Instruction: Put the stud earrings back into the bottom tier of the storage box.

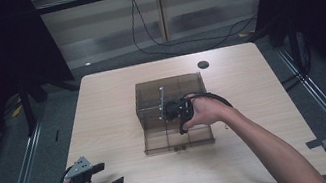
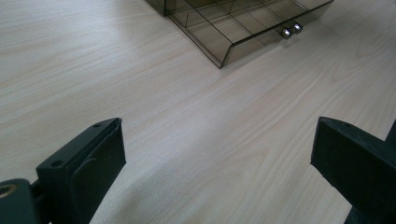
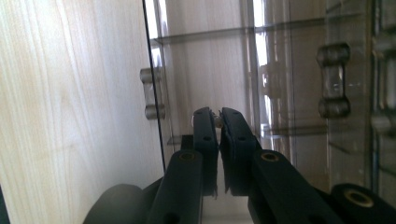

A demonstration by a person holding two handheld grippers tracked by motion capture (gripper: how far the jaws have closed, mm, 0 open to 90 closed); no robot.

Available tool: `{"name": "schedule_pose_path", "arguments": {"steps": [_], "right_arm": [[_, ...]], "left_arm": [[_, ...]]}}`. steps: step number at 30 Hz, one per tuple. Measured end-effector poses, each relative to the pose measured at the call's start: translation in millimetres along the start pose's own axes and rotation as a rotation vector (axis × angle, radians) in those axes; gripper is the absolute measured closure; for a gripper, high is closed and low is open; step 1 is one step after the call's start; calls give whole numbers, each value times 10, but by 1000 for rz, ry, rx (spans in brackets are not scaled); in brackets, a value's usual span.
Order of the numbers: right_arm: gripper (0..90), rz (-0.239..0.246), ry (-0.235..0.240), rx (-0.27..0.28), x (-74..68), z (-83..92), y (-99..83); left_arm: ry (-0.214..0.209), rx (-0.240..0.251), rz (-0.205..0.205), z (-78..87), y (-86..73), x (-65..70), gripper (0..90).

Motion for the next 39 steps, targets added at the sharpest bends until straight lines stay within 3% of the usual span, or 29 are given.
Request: {"name": "schedule_pose_path", "arguments": {"steps": [14,22,32,39], "right_arm": [[852,46,3,-41,-37,-226,211],[851,69,-10,-67,-38,-324,259],[850,90,-23,-62,-30,-405,302],[847,82,-18,-75,-40,-443,306]], "left_arm": [[1,0,-4,5,-1,-7,30],[-2,0,-4,6,1,-4,30],[-5,-2,-2,5,1,-1,30],[-1,-2,-2,0,1,-4,30]]}}
Point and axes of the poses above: each handheld gripper's, and its own axes: z roughly backward along the jaws, y roughly out of its top, x roughly to its right, the point moved 6 cm from there along -z, roughly forward along the jaws, and after that the axes turned 8 degrees about -z, right-handed, at the moved point
